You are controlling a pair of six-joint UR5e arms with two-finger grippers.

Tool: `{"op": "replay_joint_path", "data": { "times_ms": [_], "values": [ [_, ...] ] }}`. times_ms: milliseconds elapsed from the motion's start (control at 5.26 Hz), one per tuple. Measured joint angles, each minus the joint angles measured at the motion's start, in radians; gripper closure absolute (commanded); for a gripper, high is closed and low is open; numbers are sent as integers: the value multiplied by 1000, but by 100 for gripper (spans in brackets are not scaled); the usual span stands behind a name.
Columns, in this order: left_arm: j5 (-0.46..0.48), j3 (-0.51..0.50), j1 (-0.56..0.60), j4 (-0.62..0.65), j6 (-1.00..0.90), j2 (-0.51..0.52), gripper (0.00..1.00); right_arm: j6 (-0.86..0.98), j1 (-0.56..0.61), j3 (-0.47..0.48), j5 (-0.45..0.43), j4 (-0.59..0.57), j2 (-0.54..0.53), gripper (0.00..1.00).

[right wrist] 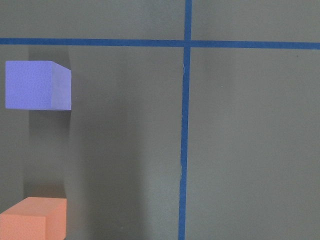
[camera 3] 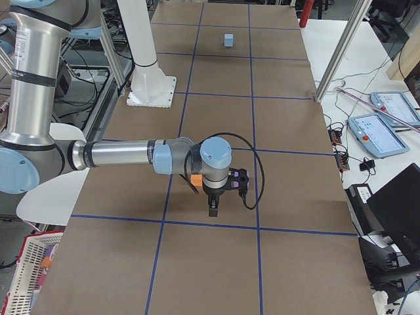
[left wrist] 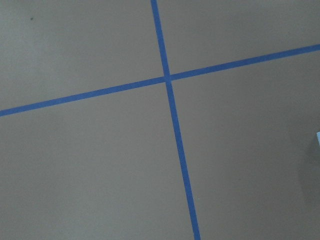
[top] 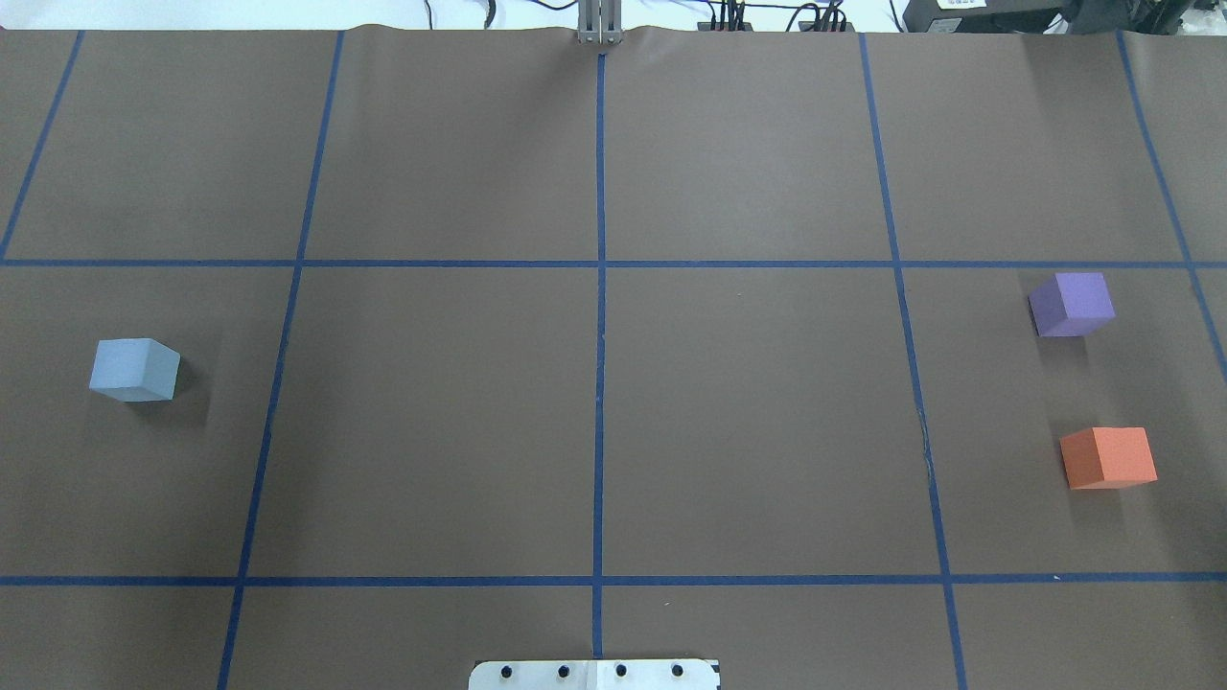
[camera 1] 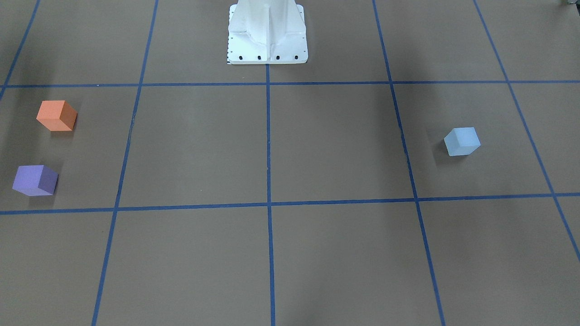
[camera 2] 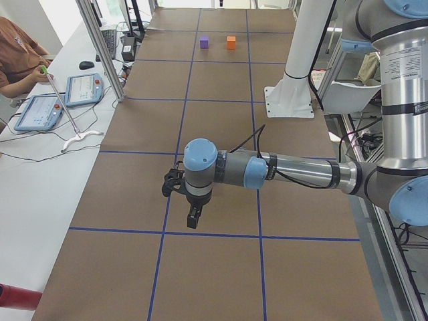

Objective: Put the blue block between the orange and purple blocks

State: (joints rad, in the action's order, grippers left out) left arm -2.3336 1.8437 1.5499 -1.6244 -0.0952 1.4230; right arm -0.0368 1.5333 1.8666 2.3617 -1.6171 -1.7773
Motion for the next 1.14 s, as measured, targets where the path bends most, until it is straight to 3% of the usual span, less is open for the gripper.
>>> {"op": "replay_joint_path", "data": {
  "times_ms": [380, 570, 951, 1141],
  "values": [
    [-39, 11, -53, -36, 24, 56, 0, -11, 0, 5, 4, 1, 24, 0],
    [-37, 10, -120, -41, 137, 92, 0, -14, -1, 3, 9, 0, 56, 0],
    [13, 1, -320, -165, 624, 136, 0, -17, -4, -17, 20, 1, 80, 0],
    [81, -4, -408, -240, 807, 136, 0, -18, -5, -20, 35, 3, 82, 0]
  ]
}}
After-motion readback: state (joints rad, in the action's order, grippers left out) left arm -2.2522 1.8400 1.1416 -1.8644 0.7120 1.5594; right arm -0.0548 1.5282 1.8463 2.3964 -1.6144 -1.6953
